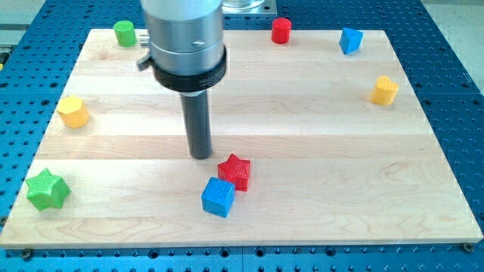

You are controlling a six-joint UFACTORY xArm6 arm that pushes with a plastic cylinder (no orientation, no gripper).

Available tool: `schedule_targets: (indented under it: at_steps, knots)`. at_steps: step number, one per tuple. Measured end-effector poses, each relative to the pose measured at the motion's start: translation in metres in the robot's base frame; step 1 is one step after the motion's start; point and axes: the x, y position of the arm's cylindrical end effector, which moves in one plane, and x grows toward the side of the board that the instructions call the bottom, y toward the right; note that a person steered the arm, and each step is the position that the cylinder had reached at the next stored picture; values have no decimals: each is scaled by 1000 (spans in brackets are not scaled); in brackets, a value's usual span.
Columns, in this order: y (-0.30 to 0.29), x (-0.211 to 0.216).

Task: Place the red star right to the cube

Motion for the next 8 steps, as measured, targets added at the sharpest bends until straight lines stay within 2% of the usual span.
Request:
schedule_targets:
  at_steps: [1, 2, 4, 5, 8]
  knots:
    - [-23, 14]
    - [23, 26]
    - [112, 24]
    - [125, 39]
    - [97, 55]
